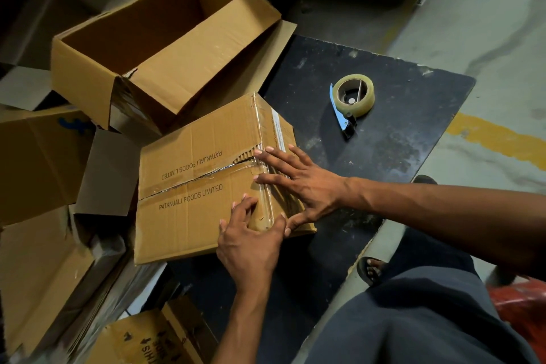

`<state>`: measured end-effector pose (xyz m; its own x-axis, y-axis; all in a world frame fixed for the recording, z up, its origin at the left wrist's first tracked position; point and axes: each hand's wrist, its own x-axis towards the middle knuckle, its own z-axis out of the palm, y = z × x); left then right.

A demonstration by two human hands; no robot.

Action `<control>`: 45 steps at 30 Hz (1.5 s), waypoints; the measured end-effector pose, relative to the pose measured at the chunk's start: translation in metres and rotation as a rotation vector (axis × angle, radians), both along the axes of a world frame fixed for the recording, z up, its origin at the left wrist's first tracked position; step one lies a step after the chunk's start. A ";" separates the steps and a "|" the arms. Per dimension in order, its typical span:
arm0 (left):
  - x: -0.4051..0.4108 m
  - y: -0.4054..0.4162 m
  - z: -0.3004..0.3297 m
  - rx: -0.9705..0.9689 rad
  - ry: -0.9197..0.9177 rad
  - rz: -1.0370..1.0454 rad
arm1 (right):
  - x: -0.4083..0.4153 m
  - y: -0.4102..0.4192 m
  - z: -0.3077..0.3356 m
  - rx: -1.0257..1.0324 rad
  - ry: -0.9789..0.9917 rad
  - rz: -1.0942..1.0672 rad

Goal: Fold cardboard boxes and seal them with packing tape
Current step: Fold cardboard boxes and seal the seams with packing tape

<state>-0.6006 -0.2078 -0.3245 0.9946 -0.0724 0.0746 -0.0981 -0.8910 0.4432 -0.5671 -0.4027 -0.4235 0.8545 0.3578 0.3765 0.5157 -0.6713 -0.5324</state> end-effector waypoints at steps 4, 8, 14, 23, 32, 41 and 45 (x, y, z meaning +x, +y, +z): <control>0.003 -0.001 0.002 0.100 -0.009 -0.014 | 0.001 0.009 -0.008 0.044 -0.023 -0.022; 0.007 0.017 0.006 0.066 -0.037 -0.107 | 0.000 0.004 -0.005 0.009 0.038 -0.001; -0.005 0.027 -0.014 0.286 -0.125 -0.398 | -0.009 0.008 -0.005 -0.004 0.037 -0.103; 0.024 0.003 0.005 0.158 -0.154 -0.352 | -0.004 0.031 -0.011 0.620 0.180 -0.299; 0.113 -0.044 0.005 0.301 0.090 -0.464 | 0.093 0.015 0.011 0.801 0.413 -0.379; 0.111 -0.040 0.008 0.235 0.150 -0.453 | 0.070 -0.012 0.029 0.516 0.489 -0.489; 0.123 0.016 0.031 0.134 0.108 -0.161 | 0.023 0.025 0.066 0.664 0.623 -0.351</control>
<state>-0.4776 -0.1914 -0.2932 0.9712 -0.2327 -0.0521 -0.2021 -0.9192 0.3379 -0.5441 -0.3781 -0.3575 0.9864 -0.0767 -0.1457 -0.1583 -0.1979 -0.9674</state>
